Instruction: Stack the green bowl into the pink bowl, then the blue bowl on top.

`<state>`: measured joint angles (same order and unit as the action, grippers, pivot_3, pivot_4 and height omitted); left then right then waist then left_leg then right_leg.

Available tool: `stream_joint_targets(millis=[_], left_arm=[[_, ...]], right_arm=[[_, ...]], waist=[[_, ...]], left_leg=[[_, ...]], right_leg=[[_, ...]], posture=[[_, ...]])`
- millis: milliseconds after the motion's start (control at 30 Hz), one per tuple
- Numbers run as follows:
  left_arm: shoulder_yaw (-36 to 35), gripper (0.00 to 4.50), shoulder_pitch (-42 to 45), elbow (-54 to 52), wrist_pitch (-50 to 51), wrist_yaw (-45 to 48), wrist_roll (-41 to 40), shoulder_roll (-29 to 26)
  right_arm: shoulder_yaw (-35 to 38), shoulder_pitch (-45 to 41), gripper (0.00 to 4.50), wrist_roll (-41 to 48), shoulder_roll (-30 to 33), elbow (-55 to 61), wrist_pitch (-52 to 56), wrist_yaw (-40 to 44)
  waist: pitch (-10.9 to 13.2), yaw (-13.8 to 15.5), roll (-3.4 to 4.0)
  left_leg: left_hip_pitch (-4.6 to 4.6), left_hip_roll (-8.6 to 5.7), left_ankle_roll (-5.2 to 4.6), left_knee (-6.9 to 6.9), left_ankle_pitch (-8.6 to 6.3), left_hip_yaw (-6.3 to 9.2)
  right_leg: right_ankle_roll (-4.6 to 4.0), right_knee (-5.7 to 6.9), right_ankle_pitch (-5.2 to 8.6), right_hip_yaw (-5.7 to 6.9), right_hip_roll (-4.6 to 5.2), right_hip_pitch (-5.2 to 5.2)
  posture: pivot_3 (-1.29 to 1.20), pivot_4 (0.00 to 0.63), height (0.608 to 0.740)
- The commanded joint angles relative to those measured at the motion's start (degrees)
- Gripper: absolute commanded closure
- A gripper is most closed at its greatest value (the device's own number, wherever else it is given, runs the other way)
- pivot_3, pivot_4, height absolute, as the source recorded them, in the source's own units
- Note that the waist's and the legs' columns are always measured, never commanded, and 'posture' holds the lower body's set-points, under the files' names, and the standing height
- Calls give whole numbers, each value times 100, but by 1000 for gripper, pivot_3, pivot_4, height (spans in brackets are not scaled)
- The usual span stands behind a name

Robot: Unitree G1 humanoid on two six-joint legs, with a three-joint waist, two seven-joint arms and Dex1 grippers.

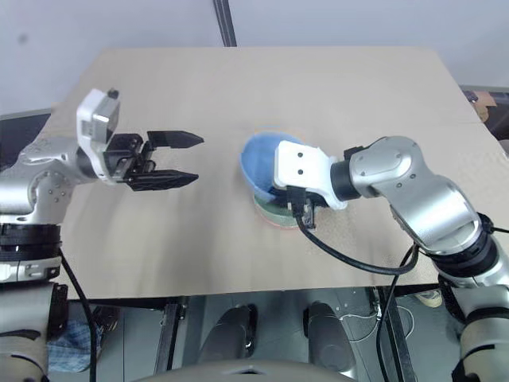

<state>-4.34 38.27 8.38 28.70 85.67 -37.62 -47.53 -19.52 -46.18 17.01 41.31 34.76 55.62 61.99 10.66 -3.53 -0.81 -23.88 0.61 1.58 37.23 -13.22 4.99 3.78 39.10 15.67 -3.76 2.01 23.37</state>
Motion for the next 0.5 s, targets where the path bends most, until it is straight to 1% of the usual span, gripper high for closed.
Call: stream_joint_targets(millis=[33, 100, 167, 267, 333, 400, 433, 500], left_arm=[[16, 0, 227, 148, -158, 146, 111, 49], [48, 0, 262, 197, -195, 190, 157, 80], [62, 0, 239, 181, -250, 207, 231, 95], [46, 0, 124, 87, -535, -28, 475, 138], [-6, 0, -14, -22, -521, -62, 495, 89], [-117, 0, -214, -189, -537, -167, 489, 58], [-162, 0, -303, -264, -510, -219, 469, 39], [-295, 0, -546, -440, -431, -381, 410, 9]], right_arm=[[81, 11, 2048, 102, 169, 249, 59, -110], [98, -52, 1307, 84, 222, 198, 191, -237], [258, -68, 1307, 248, 284, 241, 322, -233], [924, 120, 1307, 724, 223, 338, 692, -372], [1447, 367, 1307, 883, 125, 309, 703, -619], [2125, 792, 1307, 946, -90, 167, 442, -950], [2316, 1028, 1307, 889, -94, 136, 189, -1036], [2644, 1815, 1307, 639, 30, 116, -504, -1082]], waist=[[0, 6, 0], [0, 3, 0], [0, 2, 0], [0, 17, 0], [-1, 31, -3], [-4, 36, -7], [-3, 42, -5], [-5, 79, -9]], left_leg=[[0, 0, 0, 0, 0, 0], [0, 0, 0, 1, 0, 1], [0, 0, 0, 1, 0, 1], [-1, 0, 0, 0, 0, 1], [-2, 0, 0, 0, 0, 3], [-2, 0, 0, 0, 0, 1], [-3, 0, 0, -1, 0, 2], [-4, 0, 0, 0, 0, 0]], right_leg=[[0, 0, 0, 0, 0, 0], [0, 0, 0, 0, 0, 0], [0, 0, 0, 0, 0, 0], [0, -1, 0, 0, 0, 0], [0, -3, 0, 0, 1, -1], [0, -4, 0, -1, 1, -1], [0, -4, 0, 0, 1, -2], [0, -3, 0, -2, 2, -1]], posture=[[0, 150, 740], [0, 150, 740], [0, 150, 740], [0, 150, 740], [0, 150, 740], [0, 150, 740], [0, 150, 740], [0, 150, 740]])
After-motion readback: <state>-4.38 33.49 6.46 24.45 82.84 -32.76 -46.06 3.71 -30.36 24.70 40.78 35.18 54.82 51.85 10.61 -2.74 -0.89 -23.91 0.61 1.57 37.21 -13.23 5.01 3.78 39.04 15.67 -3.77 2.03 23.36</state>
